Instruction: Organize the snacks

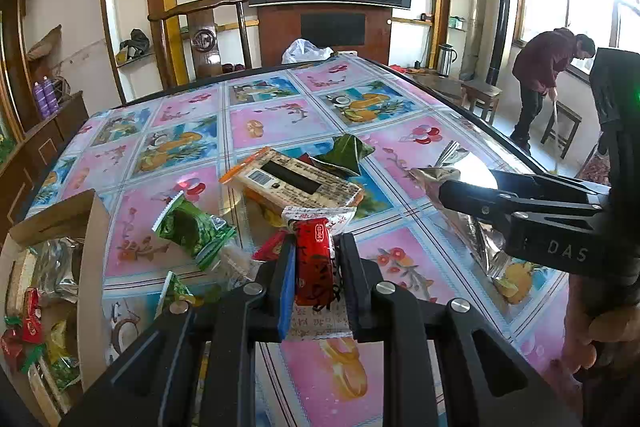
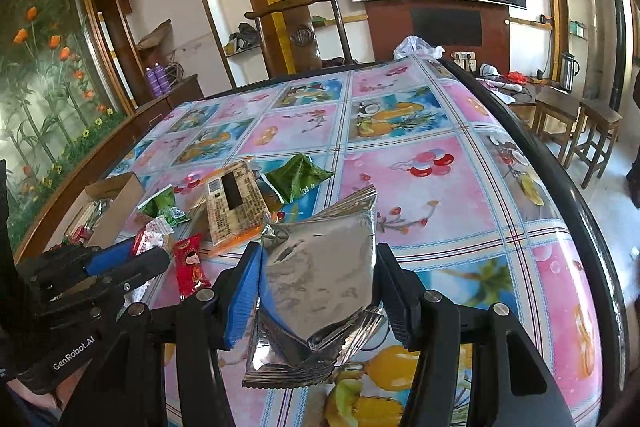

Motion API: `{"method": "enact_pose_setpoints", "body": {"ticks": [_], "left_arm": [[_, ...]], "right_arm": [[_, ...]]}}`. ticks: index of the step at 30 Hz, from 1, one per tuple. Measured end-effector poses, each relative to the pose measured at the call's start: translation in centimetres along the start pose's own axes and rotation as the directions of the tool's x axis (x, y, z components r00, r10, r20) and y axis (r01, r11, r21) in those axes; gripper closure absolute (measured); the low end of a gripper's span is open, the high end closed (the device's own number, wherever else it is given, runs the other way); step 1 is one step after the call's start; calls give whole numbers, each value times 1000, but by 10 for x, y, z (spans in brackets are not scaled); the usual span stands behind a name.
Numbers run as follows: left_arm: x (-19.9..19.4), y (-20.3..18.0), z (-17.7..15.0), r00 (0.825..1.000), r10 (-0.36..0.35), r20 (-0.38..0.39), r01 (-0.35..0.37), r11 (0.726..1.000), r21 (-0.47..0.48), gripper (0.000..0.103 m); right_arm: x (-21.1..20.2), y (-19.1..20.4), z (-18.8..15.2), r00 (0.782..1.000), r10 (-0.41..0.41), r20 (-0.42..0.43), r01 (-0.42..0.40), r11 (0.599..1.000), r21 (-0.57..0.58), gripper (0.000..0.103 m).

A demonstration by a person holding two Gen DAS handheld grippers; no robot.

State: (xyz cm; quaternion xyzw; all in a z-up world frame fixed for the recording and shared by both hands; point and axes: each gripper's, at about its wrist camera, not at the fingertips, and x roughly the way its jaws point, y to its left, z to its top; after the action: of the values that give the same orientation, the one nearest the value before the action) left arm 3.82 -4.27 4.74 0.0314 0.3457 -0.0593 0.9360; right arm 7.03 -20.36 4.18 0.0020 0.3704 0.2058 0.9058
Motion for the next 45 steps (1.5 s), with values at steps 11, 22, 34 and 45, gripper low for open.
{"method": "enact_pose_setpoints", "body": {"ticks": [11, 22, 34, 45], "left_arm": [[-1, 2, 0, 1000, 13, 5, -13, 1000, -2, 83], [-7, 2, 2, 1000, 4, 27, -4, 1000, 0, 83], [-46, 23, 4, 994, -91, 58, 97, 990, -101, 83], [-123, 124, -26, 993, 31, 116, 0, 965, -261, 82]], "right_arm": [[-1, 0, 0, 1000, -13, -1, 13, 1000, 1, 43], [1, -5, 1, 1000, -27, 3, 27, 999, 20, 43], [-13, 17, -11, 999, -25, 22, 22, 994, 105, 43], [-26, 128, -22, 988, 154, 7, -154, 988, -7, 42]]}}
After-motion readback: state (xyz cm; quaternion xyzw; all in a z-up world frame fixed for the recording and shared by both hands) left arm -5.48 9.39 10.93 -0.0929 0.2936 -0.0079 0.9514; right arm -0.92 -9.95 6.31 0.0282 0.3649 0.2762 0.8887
